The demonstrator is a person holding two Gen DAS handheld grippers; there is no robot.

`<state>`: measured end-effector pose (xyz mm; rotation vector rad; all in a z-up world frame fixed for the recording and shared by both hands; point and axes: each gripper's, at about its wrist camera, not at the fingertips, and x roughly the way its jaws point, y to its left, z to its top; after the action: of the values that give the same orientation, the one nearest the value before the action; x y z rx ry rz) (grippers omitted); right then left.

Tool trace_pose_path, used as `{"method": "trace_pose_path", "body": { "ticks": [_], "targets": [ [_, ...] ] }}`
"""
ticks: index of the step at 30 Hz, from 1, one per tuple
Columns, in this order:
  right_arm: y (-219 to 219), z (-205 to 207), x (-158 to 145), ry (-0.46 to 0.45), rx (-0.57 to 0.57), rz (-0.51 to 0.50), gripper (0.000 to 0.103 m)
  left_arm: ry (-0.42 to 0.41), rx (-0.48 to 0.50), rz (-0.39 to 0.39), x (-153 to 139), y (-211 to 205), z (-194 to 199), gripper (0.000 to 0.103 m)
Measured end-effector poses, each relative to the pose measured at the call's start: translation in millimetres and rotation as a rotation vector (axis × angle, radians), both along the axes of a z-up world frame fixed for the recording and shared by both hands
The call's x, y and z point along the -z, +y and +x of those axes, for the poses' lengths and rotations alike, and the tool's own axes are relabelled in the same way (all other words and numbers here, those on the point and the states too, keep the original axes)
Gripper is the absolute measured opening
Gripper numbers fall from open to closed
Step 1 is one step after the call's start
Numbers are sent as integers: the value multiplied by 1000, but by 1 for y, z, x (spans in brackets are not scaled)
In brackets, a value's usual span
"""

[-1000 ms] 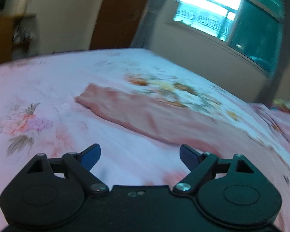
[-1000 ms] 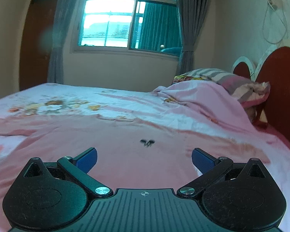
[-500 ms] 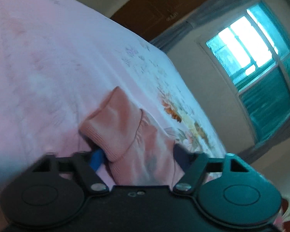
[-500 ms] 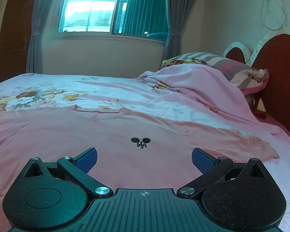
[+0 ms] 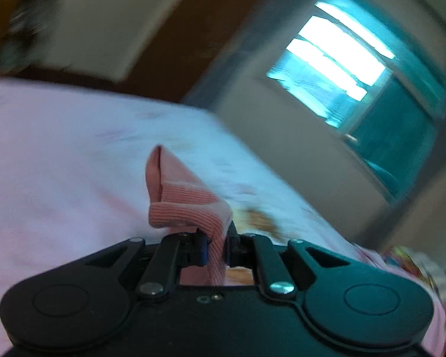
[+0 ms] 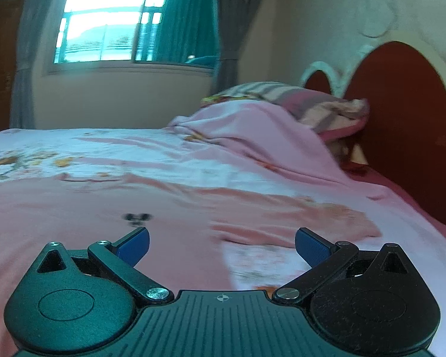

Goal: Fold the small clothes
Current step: 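Carry the sleeve cuff across the sweater body with the left gripper and release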

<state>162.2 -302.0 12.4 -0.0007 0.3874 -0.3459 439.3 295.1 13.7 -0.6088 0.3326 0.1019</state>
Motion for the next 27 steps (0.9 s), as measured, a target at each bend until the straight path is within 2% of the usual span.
{"method": "trace_pose_path", "body": {
  "ticks": [3,6,11,14,18,22,24,25,26,27],
  "targets": [
    [-31,-16,5,5,62,13,103,-47,126,113,-28,-91,22,6],
    [-58,-31,10,8,117,32,103,-49,229,215,-37,-183,40,6],
    [-96,-48,22,30,177,47,103,-13,409,391,-1,-331,38,6],
    [-112,-53,31,51,205,56,103,4,504,464,31,-393,22,6],
    [-128,-59,40,69,232,55,103,53,566,518,75,-442,24,6],
    [-140,-60,48,72,247,62,103,37,584,569,79,-462,20,6],
    [-144,-58,53,75,253,73,103,63,600,592,81,-472,23,7],
    [-146,-55,57,78,254,81,103,92,612,611,82,-476,32,12],
    [-146,-54,58,82,256,86,103,123,629,634,86,-482,34,23],
    [-146,-55,60,85,259,91,103,141,651,659,91,-488,36,29]
  ]
}}
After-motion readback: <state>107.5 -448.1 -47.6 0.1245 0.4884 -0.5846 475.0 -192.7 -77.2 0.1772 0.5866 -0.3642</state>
